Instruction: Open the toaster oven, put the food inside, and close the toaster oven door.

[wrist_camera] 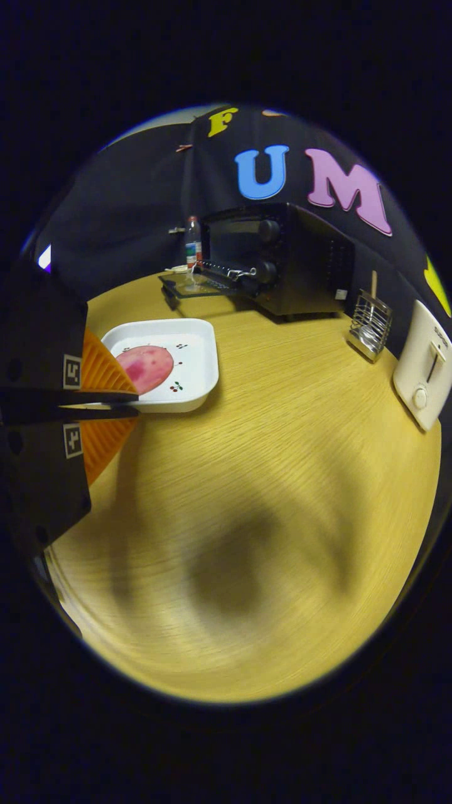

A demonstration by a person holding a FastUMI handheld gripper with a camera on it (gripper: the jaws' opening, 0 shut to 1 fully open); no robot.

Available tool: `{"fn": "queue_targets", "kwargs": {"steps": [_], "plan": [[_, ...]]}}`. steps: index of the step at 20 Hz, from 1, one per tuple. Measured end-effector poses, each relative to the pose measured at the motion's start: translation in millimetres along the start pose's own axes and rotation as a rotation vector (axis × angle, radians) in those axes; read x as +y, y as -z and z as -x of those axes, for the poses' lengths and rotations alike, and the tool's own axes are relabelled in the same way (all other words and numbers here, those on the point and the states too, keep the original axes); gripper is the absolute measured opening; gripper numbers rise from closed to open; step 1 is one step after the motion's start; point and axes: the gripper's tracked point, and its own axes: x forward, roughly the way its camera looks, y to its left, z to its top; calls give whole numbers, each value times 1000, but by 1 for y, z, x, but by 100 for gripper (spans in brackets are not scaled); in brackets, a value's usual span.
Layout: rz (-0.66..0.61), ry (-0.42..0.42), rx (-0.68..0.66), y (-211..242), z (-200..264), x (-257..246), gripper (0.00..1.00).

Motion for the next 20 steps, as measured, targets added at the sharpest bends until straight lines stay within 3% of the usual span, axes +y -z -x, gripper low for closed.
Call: {"fn": "queue_targets", "kwargs": {"steps": [5,9,13,17,20], "plan": [[-74,-62,-139,-6,29,21,5],[-137,-97,-239,18,27,83,5],[-114,-83,-274,35,-22,144,5],[-225,-135,-291,31,-80,199,5],[-335,-127,-334,16,-121,219,5]]}}
